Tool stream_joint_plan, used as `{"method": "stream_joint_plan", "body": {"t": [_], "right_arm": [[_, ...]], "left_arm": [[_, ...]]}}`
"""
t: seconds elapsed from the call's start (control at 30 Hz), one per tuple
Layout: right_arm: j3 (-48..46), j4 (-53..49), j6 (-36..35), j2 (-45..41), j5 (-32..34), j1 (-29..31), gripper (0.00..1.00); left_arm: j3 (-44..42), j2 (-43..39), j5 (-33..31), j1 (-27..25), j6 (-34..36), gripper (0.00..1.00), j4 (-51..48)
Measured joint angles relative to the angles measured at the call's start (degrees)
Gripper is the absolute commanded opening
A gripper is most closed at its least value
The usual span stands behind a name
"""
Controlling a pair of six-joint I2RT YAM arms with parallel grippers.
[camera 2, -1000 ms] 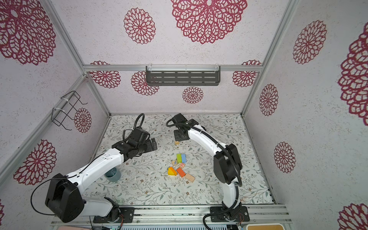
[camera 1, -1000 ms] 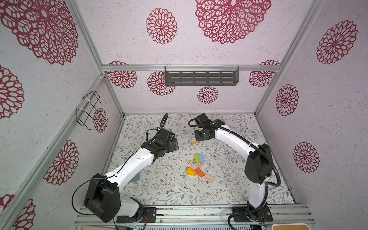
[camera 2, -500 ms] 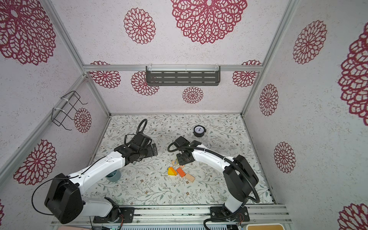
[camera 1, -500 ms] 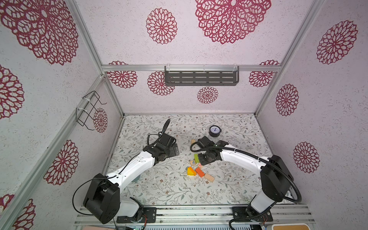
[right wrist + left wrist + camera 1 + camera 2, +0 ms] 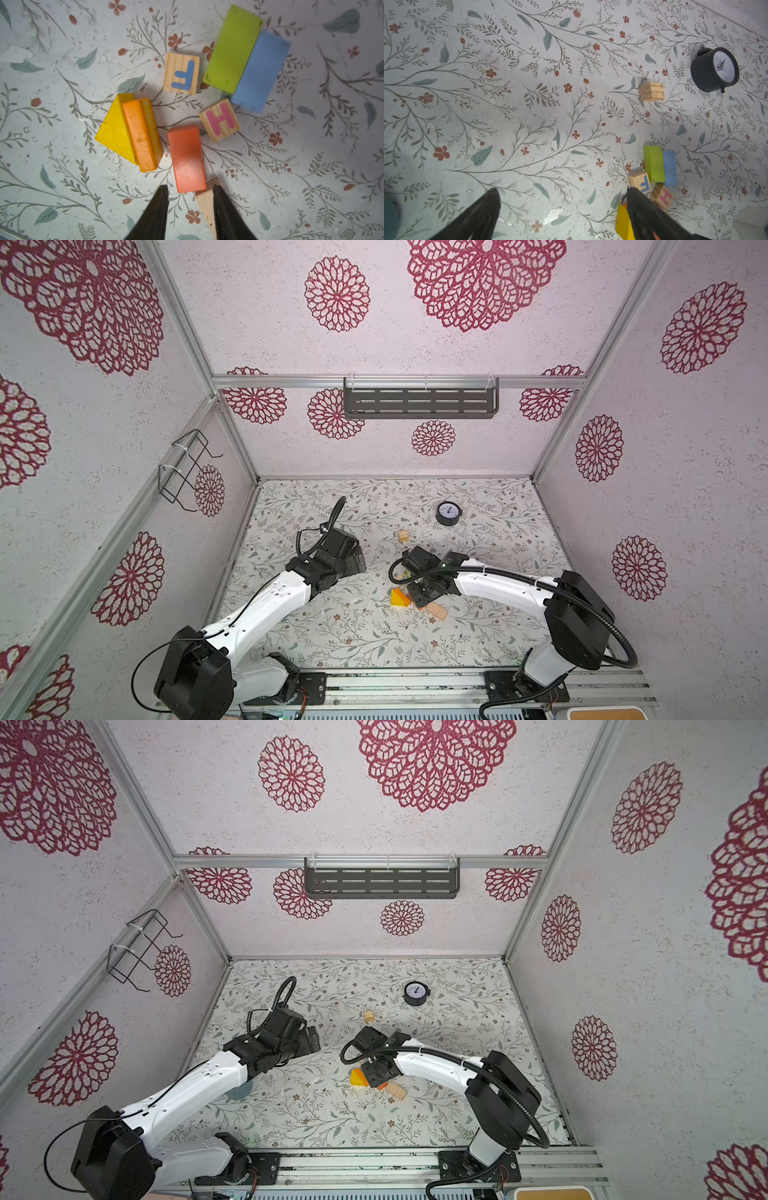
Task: Build the wood block tower
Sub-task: 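Move the right gripper back over the block pile, then close the right gripper on the red rectangular block and lift it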
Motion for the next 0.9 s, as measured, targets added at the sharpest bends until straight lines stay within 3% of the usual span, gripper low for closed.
{"method": "stream_joint_plan", "body": {"t": [0.3, 0.53, 0.9], "right_arm": [[-1.49, 0.37, -0.04, 1.95, -0.02, 0.48, 0.52], [-1.49, 1.57, -0.02, 4.07, 0.0, 1.22, 0.53], [-0.22, 2.56, 0.02, 7.82, -0.28, 1.22, 0.35]], "left_arm": [[-0.68, 0.0, -0.2, 0.0, -0.28, 0.97, 0.02], [-0.68, 0.02, -0.37, 0.0, -0.31, 0.97, 0.04], [-1.14, -0.02, -0.61, 0.42, -0.31, 0.97, 0.04]]}}
